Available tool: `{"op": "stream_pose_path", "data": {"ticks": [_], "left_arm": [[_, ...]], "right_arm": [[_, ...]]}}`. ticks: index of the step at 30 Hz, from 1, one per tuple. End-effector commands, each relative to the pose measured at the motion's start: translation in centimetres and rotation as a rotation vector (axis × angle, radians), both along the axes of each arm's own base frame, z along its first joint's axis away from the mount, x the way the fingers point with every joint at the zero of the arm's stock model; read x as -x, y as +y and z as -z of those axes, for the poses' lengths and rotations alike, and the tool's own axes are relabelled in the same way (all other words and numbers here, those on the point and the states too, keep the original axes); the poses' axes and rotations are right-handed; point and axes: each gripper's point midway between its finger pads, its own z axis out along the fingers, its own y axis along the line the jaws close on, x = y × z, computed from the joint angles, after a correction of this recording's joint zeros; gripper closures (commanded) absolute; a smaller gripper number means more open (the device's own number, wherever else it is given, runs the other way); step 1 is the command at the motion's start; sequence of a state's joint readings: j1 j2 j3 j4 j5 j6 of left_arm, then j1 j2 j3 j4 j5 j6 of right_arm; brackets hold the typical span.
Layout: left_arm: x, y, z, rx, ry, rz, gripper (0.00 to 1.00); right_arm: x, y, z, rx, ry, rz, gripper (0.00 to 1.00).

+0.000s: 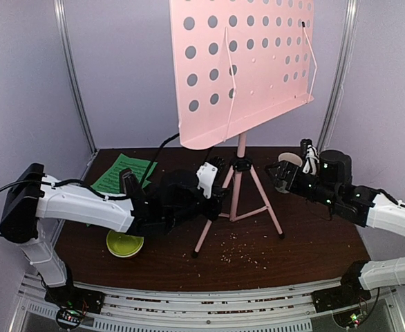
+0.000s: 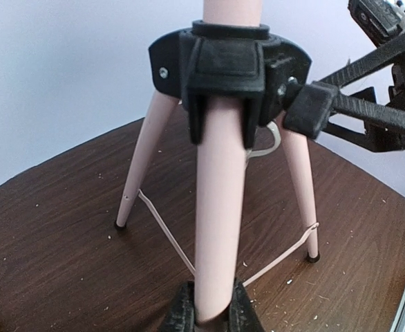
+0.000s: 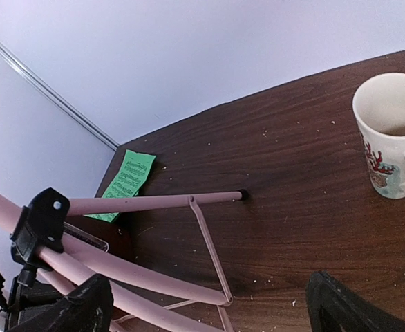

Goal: Pack up the instrument practice props

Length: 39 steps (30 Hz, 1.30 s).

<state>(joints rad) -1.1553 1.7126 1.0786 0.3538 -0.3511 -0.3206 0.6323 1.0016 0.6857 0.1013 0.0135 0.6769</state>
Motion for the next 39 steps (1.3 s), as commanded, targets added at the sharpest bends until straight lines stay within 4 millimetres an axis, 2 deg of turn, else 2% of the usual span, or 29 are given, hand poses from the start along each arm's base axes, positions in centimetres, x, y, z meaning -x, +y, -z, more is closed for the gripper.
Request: {"op": "stream_pose_path", "data": {"ticks": [1,4,7,12,16,19,22,25,28,34,39], "left_arm": [[-0.8,2.1,2.6,0.014,0.098,-0.179,1.00],[-0.3,1.7,2.4,0.025,0.105,-0.165,1.00],[0.0,1.8,2.4,0.042,0.116,-0.165,1.00],[0.5,1.9,3.0,0.032,0.131,-0.175,1.00],[1.2,1.3,2.7,0.036,0.145,-0.131,1.00],[1.8,1.3,2.3,0.054,0.149,-0.100,0.76],[2.3,1.3,1.5,0.076,0.140,-0.062,0.57],[2.8,1.2,1.1,0.091,0.135,-0.024,0.48],[3.5,0.7,0.1,0.119,0.127,0.044,0.45],[4.4,0.1,-1.1,0.150,0.148,0.163,0.44],[4.2,0.4,-1.6,0.158,0.143,0.205,0.47]], "right_arm": [[-0.2,-1.3,1.1,-0.009,0.063,0.078,0.00],[0.5,-0.8,0.6,-0.046,0.009,0.026,0.00],[1.2,-0.3,-0.8,-0.119,-0.050,-0.019,0.00],[1.7,0.6,-0.9,-0.196,0.042,-0.009,0.00],[3.3,2.6,-3.3,-0.295,0.001,-0.049,0.00],[3.5,3.2,-4.2,-0.382,0.019,-0.049,0.01],[3.7,4.4,-5.3,-0.439,0.021,-0.081,0.04],[3.6,5.7,-6.1,-0.469,0.026,-0.098,0.11],[3.5,7.3,-6.5,-0.486,0.041,-0.121,0.24],[3.7,10.3,-7.2,-0.488,0.053,-0.166,0.31],[3.0,11.4,-6.3,-0.482,0.073,-0.139,0.42]]}}
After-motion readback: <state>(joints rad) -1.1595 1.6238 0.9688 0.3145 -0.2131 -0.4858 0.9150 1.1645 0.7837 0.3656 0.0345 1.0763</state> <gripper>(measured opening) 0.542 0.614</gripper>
